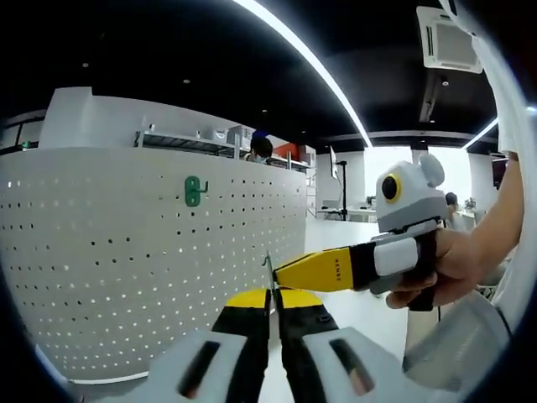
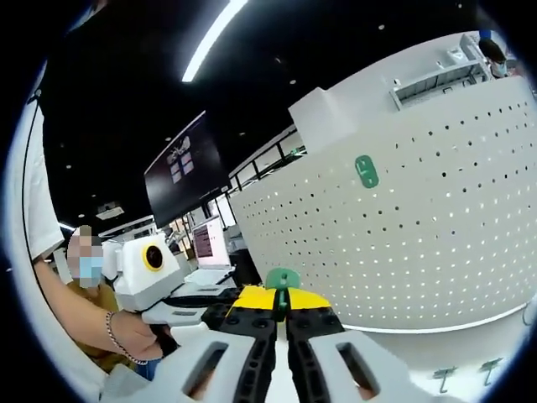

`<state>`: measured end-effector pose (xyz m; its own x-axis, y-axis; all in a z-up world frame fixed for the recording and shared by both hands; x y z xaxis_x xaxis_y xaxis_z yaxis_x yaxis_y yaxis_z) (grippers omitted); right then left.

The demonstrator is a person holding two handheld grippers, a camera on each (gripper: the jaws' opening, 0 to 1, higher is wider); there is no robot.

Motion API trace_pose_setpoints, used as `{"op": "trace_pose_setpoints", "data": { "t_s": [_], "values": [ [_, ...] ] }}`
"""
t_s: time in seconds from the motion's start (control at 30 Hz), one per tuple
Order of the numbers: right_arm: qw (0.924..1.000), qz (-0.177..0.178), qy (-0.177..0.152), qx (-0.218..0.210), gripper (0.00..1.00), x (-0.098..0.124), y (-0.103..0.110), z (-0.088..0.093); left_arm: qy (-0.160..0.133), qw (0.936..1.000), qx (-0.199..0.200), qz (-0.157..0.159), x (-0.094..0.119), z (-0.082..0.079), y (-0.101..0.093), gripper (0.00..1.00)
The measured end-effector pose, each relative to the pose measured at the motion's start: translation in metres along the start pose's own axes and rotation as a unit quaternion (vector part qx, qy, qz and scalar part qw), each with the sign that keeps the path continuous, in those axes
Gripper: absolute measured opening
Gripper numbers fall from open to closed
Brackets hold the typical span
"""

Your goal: Insert the hook assembly into the mounting plate slot until the hook locks in place.

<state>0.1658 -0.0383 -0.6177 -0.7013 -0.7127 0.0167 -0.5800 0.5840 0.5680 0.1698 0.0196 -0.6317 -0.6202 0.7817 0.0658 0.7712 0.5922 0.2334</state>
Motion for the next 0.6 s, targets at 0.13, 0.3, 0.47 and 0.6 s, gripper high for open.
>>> {"op": "trace_pose_setpoints", "data": {
  "t_s": [0.13, 0.3, 0.47, 0.6],
  "values": [
    [0.9999, -0.001, -0.002, 0.011, 0.00, -0.001, 0.002, -0.001, -0.003, 0.9999, -0.013, -0.008, 0.000, -0.002, 0.000, 0.03],
    [0.9999, -0.001, -0.002, 0.014, 0.00, -0.001, 0.002, -0.003, -0.002, 0.9997, -0.017, -0.014, 0.000, -0.003, 0.001, 0.04],
    [1.0000, 0.000, -0.004, 0.008, 0.00, 0.000, 0.000, -0.004, 0.009, 0.9999, -0.014, -0.004, -0.002, 0.001, -0.001, 0.21],
    [1.0000, -0.001, -0.003, 0.008, 0.00, 0.000, 0.000, -0.004, 0.027, 0.9996, -0.010, -0.005, -0.005, 0.007, -0.003, 0.45]
  ]
}}
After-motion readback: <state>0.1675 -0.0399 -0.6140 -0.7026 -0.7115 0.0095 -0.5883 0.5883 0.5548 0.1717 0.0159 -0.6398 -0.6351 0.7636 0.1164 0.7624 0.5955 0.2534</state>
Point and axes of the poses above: the point that each gripper's makers call its tool centre point, and the gripper's own axes: x roughly backward along the fingers, y roughly to its left, z roughly out of its underside, the point moved 4 cm from there along x, roughly backward along the fingers, and after that the axes turned 15 degrees about -x, right-handed, at the moved point
